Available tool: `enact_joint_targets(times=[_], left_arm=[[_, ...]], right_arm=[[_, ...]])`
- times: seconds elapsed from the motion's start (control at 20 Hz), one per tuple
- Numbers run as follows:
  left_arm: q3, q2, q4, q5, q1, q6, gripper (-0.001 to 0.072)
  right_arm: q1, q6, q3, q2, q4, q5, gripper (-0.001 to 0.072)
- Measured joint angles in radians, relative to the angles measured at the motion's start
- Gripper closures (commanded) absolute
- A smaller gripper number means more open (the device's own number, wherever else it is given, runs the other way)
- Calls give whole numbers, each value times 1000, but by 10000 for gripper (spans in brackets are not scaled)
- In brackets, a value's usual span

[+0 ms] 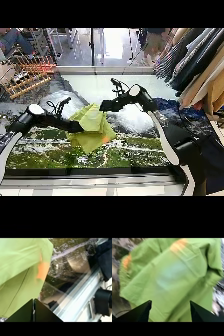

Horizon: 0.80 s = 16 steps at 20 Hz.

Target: Fold the clothes and pants, and hang the long-sleeved shirts on hangers.

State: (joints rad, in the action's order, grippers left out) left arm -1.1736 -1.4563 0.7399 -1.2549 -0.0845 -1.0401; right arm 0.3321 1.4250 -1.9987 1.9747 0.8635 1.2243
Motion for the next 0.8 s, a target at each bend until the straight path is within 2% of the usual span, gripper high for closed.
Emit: enact_joint_targets(times=[0.05, 0.15, 0.2, 0.45, 0.7, 0.75, 0.8], left_arm=[[0, 2, 26, 11, -14, 0, 225], [0, 8, 87, 13, -47, -3, 223], [0, 9, 128, 13, -64, -21, 223], [0, 15, 280, 23, -99, -171, 224], [0, 35, 323, 28, -90, -219, 224], [0, 42, 327, 28, -90, -224, 224], [0, 49, 330, 28, -89, -225, 224]], right_arm=[[-6, 10, 1, -5, 17, 15, 163], [-10, 36, 3, -17, 44, 56, 75], [-11, 50, 5, -20, 56, 82, 66], [7, 132, 95, -26, 24, 180, 73], [90, 158, 170, 17, -19, 135, 78], [104, 165, 176, 34, -19, 113, 236], [114, 165, 180, 47, -20, 92, 589]])
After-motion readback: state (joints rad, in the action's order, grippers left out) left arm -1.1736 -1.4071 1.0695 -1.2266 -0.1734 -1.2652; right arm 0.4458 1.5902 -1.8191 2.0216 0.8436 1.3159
